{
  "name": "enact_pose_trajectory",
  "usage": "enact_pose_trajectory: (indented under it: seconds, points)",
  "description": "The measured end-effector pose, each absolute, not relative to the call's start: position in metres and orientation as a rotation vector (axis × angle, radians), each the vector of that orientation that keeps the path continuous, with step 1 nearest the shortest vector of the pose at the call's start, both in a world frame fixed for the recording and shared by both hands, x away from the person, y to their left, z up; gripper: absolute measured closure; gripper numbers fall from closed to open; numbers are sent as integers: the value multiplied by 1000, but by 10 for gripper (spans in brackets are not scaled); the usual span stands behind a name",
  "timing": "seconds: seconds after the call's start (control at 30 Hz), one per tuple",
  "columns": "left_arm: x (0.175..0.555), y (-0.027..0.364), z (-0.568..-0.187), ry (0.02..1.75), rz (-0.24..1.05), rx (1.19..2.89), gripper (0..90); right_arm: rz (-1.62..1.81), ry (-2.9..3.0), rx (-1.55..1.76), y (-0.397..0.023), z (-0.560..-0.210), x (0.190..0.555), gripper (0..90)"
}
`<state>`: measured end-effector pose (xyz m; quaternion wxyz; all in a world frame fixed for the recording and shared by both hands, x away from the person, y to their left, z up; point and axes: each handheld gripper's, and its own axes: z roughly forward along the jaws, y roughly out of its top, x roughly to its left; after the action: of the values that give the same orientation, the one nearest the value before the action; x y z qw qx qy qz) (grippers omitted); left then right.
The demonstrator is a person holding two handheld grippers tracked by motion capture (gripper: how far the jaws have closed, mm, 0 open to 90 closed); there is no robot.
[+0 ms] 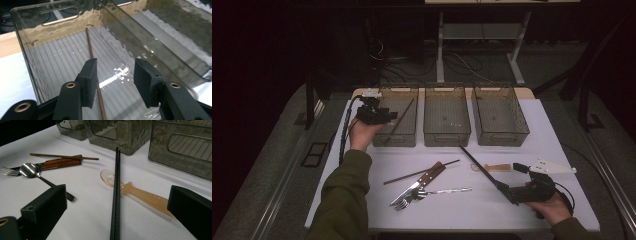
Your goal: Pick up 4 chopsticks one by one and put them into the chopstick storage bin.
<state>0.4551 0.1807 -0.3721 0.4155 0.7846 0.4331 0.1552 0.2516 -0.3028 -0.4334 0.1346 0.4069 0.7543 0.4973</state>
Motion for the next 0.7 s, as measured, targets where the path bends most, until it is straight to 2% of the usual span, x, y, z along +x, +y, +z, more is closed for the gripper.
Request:
enact_pose_trajectory:
  seconds: [0.37, 0.53, 0.7]
  points:
    - [436, 182, -356, 952, 342, 1971, 424, 1438, 2181, 1184, -304, -433, 251, 26]
    - [423, 181, -357, 907, 321, 1975, 364, 1441, 2176, 1181, -305, -433, 250, 26]
    - [410, 181, -362, 868, 311, 1985, 345, 1441, 2172, 1185, -306, -433, 249, 26]
